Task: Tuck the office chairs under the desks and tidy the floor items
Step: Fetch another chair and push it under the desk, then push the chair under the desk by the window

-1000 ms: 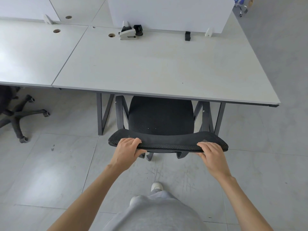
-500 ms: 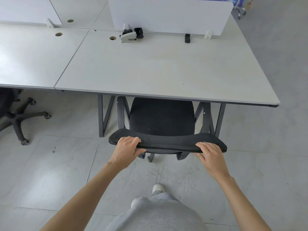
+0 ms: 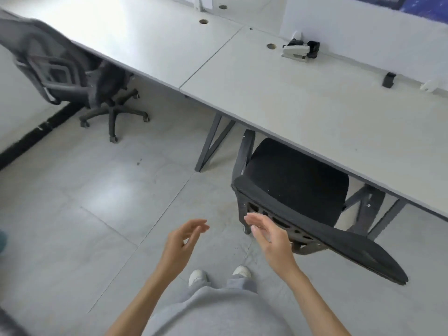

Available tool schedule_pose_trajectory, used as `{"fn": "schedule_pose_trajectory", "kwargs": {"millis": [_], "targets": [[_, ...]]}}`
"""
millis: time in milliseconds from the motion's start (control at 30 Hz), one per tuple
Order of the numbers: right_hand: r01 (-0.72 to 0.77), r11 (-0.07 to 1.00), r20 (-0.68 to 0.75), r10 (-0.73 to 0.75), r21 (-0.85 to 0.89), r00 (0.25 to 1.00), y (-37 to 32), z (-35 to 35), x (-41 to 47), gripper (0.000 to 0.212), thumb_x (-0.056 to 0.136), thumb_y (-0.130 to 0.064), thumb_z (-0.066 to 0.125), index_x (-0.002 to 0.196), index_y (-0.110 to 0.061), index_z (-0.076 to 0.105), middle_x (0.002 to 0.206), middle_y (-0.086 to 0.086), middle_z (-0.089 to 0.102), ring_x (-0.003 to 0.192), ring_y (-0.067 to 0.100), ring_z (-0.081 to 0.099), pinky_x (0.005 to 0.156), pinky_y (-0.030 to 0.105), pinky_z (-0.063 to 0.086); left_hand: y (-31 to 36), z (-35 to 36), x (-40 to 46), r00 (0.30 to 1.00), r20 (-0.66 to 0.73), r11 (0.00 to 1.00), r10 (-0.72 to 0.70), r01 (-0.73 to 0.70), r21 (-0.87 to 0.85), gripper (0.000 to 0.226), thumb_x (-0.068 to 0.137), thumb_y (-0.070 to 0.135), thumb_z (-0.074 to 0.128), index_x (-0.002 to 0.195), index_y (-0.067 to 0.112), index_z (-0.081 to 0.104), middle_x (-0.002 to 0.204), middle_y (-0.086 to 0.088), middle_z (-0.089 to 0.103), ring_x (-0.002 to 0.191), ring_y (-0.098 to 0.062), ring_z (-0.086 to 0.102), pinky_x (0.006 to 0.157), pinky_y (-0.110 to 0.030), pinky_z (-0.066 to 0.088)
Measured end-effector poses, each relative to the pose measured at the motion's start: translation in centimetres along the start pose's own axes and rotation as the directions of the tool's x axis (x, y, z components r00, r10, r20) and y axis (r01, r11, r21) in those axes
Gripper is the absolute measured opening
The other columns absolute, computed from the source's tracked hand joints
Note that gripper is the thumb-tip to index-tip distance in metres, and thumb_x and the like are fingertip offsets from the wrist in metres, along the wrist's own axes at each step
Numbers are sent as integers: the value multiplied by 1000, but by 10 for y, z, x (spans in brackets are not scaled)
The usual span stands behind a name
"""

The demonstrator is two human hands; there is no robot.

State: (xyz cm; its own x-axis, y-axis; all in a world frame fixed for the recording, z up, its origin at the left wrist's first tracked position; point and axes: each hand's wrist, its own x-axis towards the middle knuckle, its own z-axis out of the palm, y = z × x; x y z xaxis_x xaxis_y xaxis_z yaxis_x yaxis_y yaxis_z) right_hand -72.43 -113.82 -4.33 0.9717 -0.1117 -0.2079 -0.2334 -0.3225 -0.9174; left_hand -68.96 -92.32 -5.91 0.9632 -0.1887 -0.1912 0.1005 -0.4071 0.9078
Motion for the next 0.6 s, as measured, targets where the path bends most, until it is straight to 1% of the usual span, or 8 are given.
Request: {"fn": "schedule_pose_trajectory", "kwargs": {"millis": [33,100,167,233,367,433,533,600], "targets": [[-35,997,43,32,67,999,-6,18,9,27,91,-3,51,106,-24,60,106,-9,66,100,-4,60,87,9,44,-17,-14,-15,996,-53,996,-78,75,-50,26,93,9,49,96,28,65,90,22,70,87,1,65,76,-13,48],[-79,991,126,65,108,990,-13,52,20,27,91,-1,51,102,-23,61,102,-7,67,96,-2,63,83,9,45,-50,-41,-46,966,-138,969,-217,196,-152,31,93,9,47,91,33,67,90,15,72,86,-3,66,76,-15,49],[-103,993,211,88,62,973,-14,85,27,26,91,-2,50,102,-23,61,102,-9,67,96,-3,62,82,7,44,-75,-66,-73,923,-204,933,-326,281,-223,33,94,6,46,92,31,68,89,13,73,86,-8,67,74,-14,49],[-139,990,272,132,7,953,-10,113,31,26,91,-3,50,102,-25,61,104,-9,67,97,-6,61,82,6,43,-95,-89,-89,878,-245,894,-412,338,-294,29,94,5,44,94,25,66,90,13,72,87,-12,66,74,-14,49],[-184,981,328,194,-61,925,-10,157,43,31,91,-1,50,97,-29,61,103,-7,67,93,-10,60,79,4,44,-114,-136,-87,829,-316,865,-462,342,-368,25,95,7,43,99,21,63,93,12,71,86,-8,66,78,-23,49],[-202,976,335,217,-79,917,-15,175,54,31,90,0,51,96,-29,61,102,-8,67,92,-10,61,78,4,45,-117,-159,-72,812,-353,859,-464,315,-404,24,95,8,43,101,21,63,95,11,71,87,-7,66,79,-22,51],[-194,975,353,219,-104,910,-27,203,93,28,90,0,52,98,-25,62,100,-8,68,91,-7,62,83,9,47,-121,-197,-33,801,-402,861,-444,258,-438,24,96,9,43,106,18,62,95,10,72,88,-7,66,80,-19,51],[-168,978,386,204,-125,899,-38,228,127,27,90,1,52,98,-23,61,99,-6,68,89,-6,63,81,7,46,-124,-222,-4,794,-419,859,-439,236,-454,24,96,9,42,106,20,61,94,10,72,88,-6,66,79,-17,50]]}}
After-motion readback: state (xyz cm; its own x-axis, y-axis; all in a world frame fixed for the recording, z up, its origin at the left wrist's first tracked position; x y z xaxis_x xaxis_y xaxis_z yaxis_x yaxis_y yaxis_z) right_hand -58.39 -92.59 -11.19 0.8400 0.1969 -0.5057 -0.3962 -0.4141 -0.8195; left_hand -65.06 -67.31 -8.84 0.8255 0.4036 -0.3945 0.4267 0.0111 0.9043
